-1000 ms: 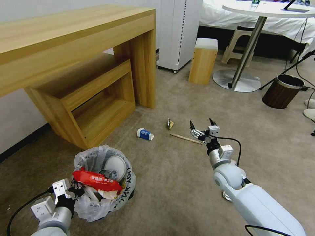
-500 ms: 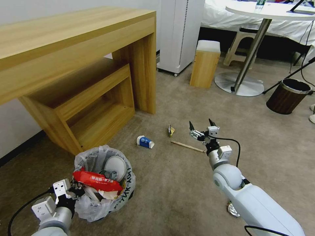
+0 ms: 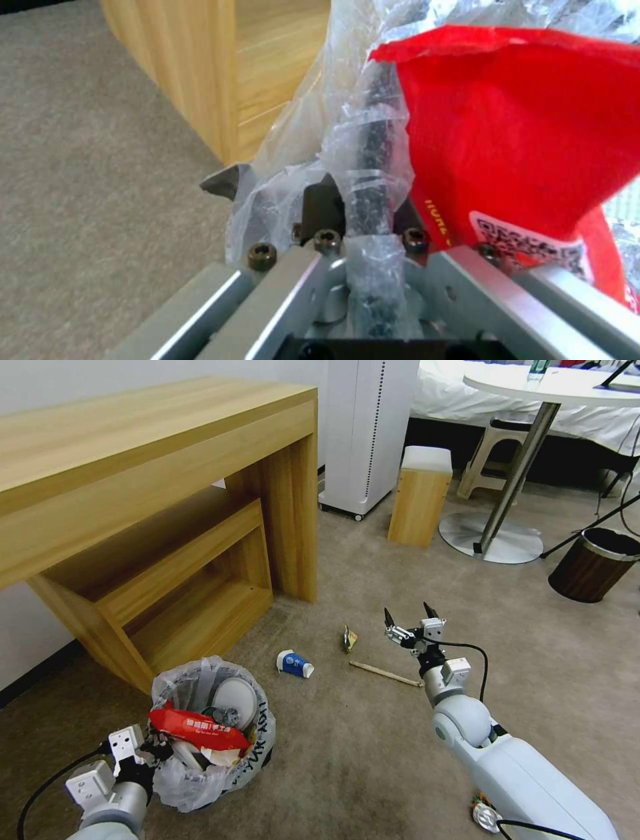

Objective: Pick up the trash bin and place the garbage on the floor into it.

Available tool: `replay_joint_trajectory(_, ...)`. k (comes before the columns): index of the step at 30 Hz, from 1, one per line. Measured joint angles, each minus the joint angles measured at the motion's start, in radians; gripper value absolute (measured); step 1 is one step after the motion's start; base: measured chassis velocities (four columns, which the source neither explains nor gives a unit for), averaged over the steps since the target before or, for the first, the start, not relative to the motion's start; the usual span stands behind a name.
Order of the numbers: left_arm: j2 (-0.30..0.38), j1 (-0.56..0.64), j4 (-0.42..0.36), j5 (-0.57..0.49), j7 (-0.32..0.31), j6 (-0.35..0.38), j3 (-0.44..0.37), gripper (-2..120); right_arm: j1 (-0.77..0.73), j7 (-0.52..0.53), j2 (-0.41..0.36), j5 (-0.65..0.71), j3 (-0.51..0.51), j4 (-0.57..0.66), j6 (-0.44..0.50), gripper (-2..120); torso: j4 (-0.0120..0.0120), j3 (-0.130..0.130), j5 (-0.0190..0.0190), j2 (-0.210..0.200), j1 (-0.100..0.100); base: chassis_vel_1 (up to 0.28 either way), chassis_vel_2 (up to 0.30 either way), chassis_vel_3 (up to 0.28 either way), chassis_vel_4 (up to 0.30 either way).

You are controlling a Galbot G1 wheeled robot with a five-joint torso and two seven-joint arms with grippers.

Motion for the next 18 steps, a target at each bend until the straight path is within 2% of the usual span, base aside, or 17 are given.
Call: replay_joint_trajectory(18,-0.005,-0.002,0.001,0.004,-0.002,0.001,-0.003,0,0.021,-0.024,-0.001,0.01,-0.03,-0.023,0.022,100,0.0001,0.0,0.0,0.0,0.0,-0.061,0.054,0.06,-0.051)
